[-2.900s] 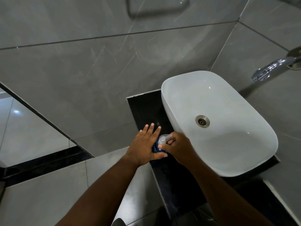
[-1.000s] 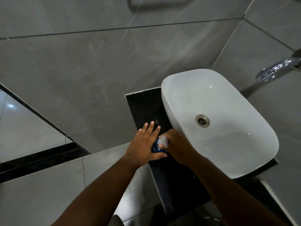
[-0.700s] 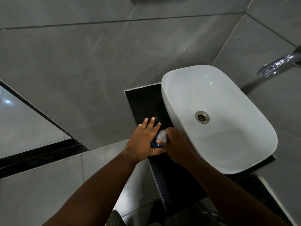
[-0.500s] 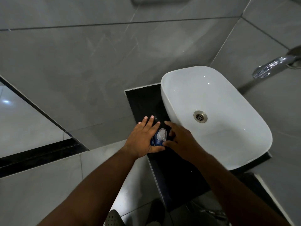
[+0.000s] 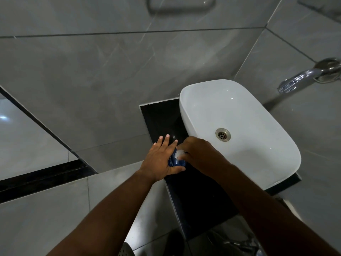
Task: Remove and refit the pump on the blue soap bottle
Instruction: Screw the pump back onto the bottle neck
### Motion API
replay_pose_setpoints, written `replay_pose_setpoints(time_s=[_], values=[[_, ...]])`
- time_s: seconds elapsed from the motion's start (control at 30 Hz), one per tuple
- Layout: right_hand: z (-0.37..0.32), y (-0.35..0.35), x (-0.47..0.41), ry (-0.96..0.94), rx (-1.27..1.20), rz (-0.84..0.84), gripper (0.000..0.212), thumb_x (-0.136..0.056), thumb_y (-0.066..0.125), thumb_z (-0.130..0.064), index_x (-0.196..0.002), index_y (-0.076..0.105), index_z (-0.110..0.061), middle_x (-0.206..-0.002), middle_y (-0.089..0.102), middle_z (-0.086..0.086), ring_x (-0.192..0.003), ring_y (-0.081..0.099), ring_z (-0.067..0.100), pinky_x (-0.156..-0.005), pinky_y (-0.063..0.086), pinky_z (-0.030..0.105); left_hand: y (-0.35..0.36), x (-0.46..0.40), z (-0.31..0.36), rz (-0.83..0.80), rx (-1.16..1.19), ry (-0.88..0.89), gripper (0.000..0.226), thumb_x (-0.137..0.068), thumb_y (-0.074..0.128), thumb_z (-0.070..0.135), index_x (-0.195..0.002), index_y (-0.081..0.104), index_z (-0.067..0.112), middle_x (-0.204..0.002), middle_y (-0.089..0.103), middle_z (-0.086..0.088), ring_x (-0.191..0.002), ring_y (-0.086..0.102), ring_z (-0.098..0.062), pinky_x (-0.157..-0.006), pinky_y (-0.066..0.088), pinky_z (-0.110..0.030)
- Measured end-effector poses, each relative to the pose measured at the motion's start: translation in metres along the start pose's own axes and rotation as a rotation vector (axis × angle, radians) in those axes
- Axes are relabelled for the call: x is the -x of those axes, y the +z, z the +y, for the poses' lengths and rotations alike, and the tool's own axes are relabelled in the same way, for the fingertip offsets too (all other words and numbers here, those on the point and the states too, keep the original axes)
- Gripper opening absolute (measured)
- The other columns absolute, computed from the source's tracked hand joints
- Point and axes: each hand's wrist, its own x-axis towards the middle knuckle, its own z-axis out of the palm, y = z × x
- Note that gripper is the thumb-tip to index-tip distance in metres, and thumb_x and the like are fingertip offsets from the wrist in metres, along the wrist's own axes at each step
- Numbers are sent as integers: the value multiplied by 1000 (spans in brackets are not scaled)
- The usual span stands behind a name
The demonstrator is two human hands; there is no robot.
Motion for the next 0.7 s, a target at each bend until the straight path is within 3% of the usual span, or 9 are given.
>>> replay_pose_setpoints(time_s=[0.07, 0.17, 0.33, 0.47, 0.53, 0.6, 0.63, 0.7], values=[[0, 2, 2, 1, -45, 46, 41, -94, 52, -25, -130, 48, -6, -134, 50, 19, -124, 48, 34, -106, 38, 44, 0, 0, -1, 2, 0, 1, 103, -74, 39, 89, -153, 8, 30, -162, -1, -7, -140, -16, -17, -112, -2, -43], [-1, 1, 1, 38, -51, -3, 53, -94, 51, -28, -141, 34, -11, -146, 41, 11, -131, 42, 28, -113, 30, 37, 2, -1, -2, 7, 3, -2, 103, -74, 39, 89, -153, 9, 31, -162, -1, -6, -140, -16, -17, -113, -1, -43], [2, 9, -3, 32, -108, 38, 52, -94, 50, -30, -140, 35, -11, -147, 39, 8, -131, 41, 26, -115, 28, 36, 5, -2, -2, 10, 13, -18, 103, -73, 39, 89, -153, 10, 31, -163, -1, -5, -143, -13, -20, -112, -1, -43], [18, 26, -5, 37, -118, -2, 59, -96, 46, -28, -145, 20, -10, -156, 23, 9, -142, 27, 23, -117, 14, 30, 3, -1, -1, 1, 35, -20, 104, -72, 41, 88, -153, 9, 30, -163, 0, -6, -145, -10, -22, -113, 1, -44], [22, 36, -5, 22, -165, 116, 57, -94, 50, -35, -142, 31, -11, -150, 36, 12, -135, 38, 23, -111, 25, 29, 2, 0, 3, -2, 61, -31, 106, -72, 42, 87, -153, 6, 30, -163, -1, -5, -147, -7, -25, -115, 4, -46], [23, 46, -3, 13, -288, 396, 53, -86, 59, -44, -129, 49, -15, -124, 60, 10, -105, 58, 18, -92, 43, 26, 1, 3, 6, -8, 116, -49, 111, -69, 44, 88, -153, -2, 31, -163, -4, -3, -146, -8, -22, -115, 6, -44], [22, 51, -1, 42, -366, 488, 52, -83, 62, -46, -125, 52, -16, -113, 65, 6, -93, 60, 14, -85, 47, 26, 0, 6, 8, -11, 163, -67, 115, -67, 48, 87, -152, -4, 31, -163, -5, -1, -146, -9, -19, -115, 7, -42], [24, 62, 1, 143, -488, 512, 50, -82, 64, -45, -123, 54, -19, -105, 67, 0, -86, 61, 12, -80, 53, 27, 0, 13, 12, -10, 283, -135, 120, -63, 64, 81, -153, 1, 31, -163, 6, 1, -147, 3, -16, -116, 16, -40]])
